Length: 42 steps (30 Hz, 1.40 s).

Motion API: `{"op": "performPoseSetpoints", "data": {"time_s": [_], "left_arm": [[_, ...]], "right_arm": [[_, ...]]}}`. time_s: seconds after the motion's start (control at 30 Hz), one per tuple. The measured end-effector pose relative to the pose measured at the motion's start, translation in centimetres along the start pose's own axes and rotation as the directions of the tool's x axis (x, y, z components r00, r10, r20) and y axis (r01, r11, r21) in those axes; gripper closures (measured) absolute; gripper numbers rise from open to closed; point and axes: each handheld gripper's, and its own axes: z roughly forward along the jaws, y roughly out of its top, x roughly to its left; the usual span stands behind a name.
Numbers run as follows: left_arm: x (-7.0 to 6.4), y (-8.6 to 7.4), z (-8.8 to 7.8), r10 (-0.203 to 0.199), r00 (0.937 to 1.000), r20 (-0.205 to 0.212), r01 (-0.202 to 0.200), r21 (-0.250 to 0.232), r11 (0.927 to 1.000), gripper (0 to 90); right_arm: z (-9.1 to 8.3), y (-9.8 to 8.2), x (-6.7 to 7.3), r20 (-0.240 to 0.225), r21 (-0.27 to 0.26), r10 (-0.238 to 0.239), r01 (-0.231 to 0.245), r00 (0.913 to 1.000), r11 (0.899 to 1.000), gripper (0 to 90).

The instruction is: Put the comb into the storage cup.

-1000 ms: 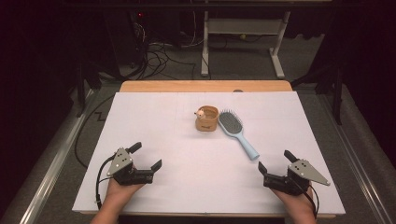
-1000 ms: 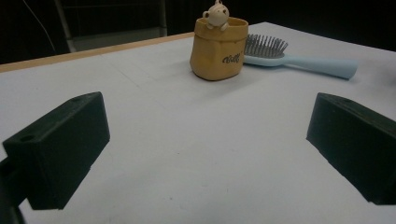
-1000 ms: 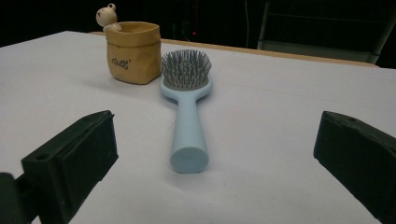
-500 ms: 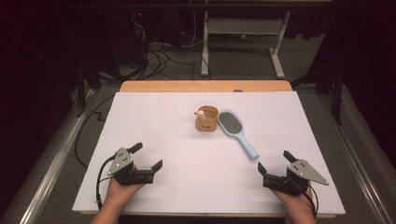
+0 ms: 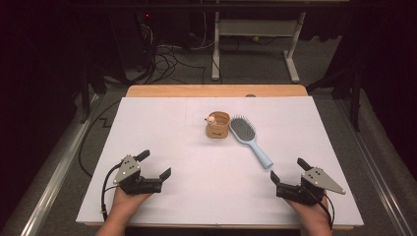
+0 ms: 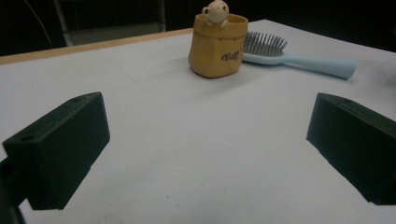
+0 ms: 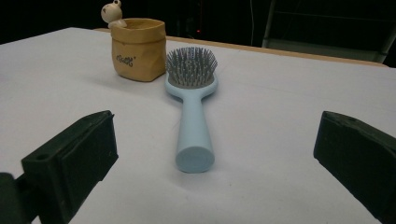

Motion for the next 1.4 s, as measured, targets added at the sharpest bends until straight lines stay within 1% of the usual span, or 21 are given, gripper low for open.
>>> {"op": "performPoseSetpoints", "data": {"time_s": [0.1,0.23,0.4,0.63,0.73,0.77,0.8,0.83,0.9,0.97,1.03,1.07,1.17,1.2,1.27,1.3,1.4], "left_arm": [[0.0,0.0,0.1,0.001,1.0,0.005,-0.001,-0.002,1.0,0.0],[-0.1,0.0,0.2,-0.009,0.9998,0.019,0.009,-0.002,1.0,0.0],[0.0,0.0,0.3,-0.04,0.9979,0.05,0.039,0.017,0.9991,0.0],[-0.2,-0.1,0.4,-0.031,0.9977,0.061,0.03,0.02,0.9994,0.0],[-0.3,-0.1,0.4,-0.029,0.9973,0.068,0.028,0.021,0.9994,0.0],[-0.3,0.0,0.4,-0.028,0.9966,0.078,0.026,0.02,0.9995,0.0],[-0.4,0.0,0.4,-0.026,0.9955,0.092,0.024,0.016,0.9996,0.0],[-0.6,0.0,0.4,-0.012,0.9946,0.103,0.011,0.01,0.9999,0.0],[-0.8,0.1,0.4,0.011,0.9938,0.11,-0.011,0.002,0.9999,0.0],[-1.1,0.2,0.4,0.03,0.994,0.106,-0.03,0.001,0.9996,0.0],[-1.2,0.2,0.4,0.043,0.9943,0.098,-0.043,0.001,0.9991,0.0],[-1.2,0.1,0.4,0.046,0.9945,0.094,-0.046,0.003,0.9989,0.0],[-1.1,0.1,0.4,0.045,0.996,0.077,-0.045,0.008,0.9989,0.0],[-1.1,0.1,0.4,0.043,0.9965,0.072,-0.044,0.009,0.999,0.0],[-1.1,0.2,0.3,0.042,0.9977,0.054,-0.042,0.001,0.9991,0.0],[-1.0,0.2,0.3,0.041,0.9981,0.046,-0.041,-0.004,0.9992,0.0],[-0.9,0.2,0.2,0.031,0.999,0.031,-0.031,-0.013,0.9994,0.0]], "right_arm": [[0.1,0.1,0.1,-0.001,0.001,-0.003,0.003,1.0,1.0,0.3],[0.5,0.3,0.3,-0.002,0.007,-0.007,0.007,1.0,1.0,0.3],[1.1,0.5,0.5,-0.006,0.02,-0.013,0.013,0.9999,1.0,0.3],[2.3,1.1,0.7,-0.002,0.044,-0.014,0.014,0.9999,0.999,0.3],[3.1,1.3,0.8,-0.004,0.07,-0.016,0.017,0.9999,0.997,1.0],[3.5,1.4,0.8,-0.006,0.087,-0.016,0.017,0.9999,0.996,1.6],[3.9,1.4,0.8,-0.011,0.103,-0.016,0.017,0.9998,0.995,2.7],[4.3,1.5,0.8,-0.013,0.12,-0.012,0.013,0.9999,0.993,3.6],[5.3,1.6,0.7,-0.013,0.151,-0.002,0.004,0.9999,0.988,5.9],[6.2,1.7,0.6,-0.009,0.184,-0.001,0.002,1.0,0.983,8.0],[7.0,1.6,0.5,-0.01,0.209,0.0,0.002,1.0,0.978,11.9],[7.4,1.7,0.5,-0.01,0.228,-0.001,0.003,0.9999,0.974,13.9],[8.0,1.9,0.4,-0.008,0.264,-0.003,0.005,1.0,0.965,20.3],[8.2,2.0,0.4,-0.008,0.28,-0.007,0.009,0.9999,0.96,22.6],[8.4,2.1,0.4,-0.016,0.301,-0.011,0.015,0.9998,0.953,29.1],[8.5,2.1,0.4,-0.02,0.316,-0.013,0.019,0.9997,0.949,33.9],[8.8,2.0,0.5,-0.03,0.347,-0.015,0.025,0.9994,0.937,42.9]]}}
